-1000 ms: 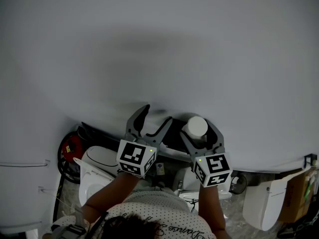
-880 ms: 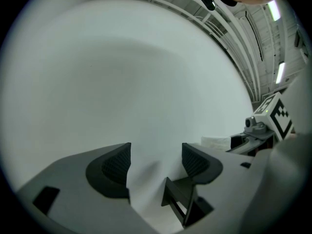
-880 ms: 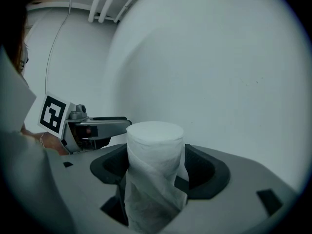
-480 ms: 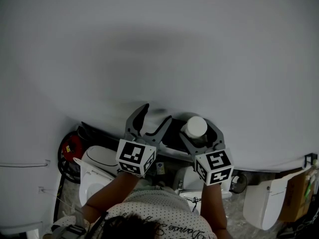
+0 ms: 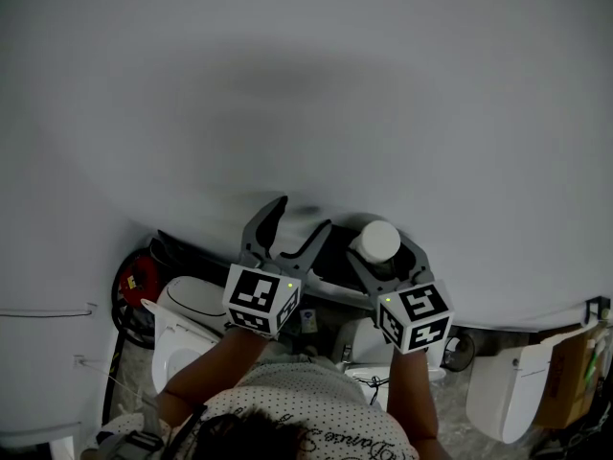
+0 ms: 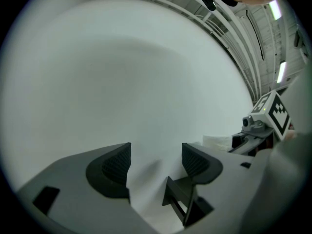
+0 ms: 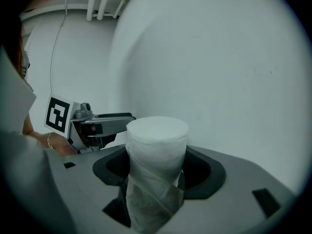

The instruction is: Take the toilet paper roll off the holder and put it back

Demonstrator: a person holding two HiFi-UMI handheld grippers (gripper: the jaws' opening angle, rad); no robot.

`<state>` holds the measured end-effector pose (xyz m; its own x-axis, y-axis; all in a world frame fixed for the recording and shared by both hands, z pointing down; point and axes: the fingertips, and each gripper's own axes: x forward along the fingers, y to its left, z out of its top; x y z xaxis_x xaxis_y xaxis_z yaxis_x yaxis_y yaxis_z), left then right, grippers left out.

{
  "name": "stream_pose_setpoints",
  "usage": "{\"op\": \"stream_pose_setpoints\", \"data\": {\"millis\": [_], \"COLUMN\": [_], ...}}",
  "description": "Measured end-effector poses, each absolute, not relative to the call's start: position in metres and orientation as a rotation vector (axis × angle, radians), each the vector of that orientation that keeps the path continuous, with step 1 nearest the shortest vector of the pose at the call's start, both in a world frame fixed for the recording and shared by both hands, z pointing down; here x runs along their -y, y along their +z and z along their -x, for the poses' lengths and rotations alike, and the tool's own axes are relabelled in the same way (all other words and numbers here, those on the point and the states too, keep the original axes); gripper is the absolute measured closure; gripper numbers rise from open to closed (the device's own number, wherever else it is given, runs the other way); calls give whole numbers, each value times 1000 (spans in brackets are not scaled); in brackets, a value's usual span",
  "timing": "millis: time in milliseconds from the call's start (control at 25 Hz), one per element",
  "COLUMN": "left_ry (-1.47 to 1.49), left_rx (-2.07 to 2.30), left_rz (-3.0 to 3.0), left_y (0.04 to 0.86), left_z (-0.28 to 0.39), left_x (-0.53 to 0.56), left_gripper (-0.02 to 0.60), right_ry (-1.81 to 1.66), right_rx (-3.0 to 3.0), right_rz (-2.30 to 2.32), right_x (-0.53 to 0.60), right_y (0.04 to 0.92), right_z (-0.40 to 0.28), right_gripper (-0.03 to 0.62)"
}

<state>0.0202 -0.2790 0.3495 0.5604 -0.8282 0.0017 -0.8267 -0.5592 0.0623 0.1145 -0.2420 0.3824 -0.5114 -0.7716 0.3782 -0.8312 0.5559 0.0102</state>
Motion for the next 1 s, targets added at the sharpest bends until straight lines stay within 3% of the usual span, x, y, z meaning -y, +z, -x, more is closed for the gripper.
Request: {"op": "stream_pose_setpoints", "data": {"millis": [1000], "left_ry": [-27], "left_rx": [1438], "left_rz": [-2734], "left_y": [351], "left_z": [-16], "left_x": [273], "left_gripper": [270], "right_ry": [152], "right_rx": [2503], "right_rz": [-1275], "right_x": [240], "right_y": [363], "right_z": [-114], "right_gripper": [293]}}
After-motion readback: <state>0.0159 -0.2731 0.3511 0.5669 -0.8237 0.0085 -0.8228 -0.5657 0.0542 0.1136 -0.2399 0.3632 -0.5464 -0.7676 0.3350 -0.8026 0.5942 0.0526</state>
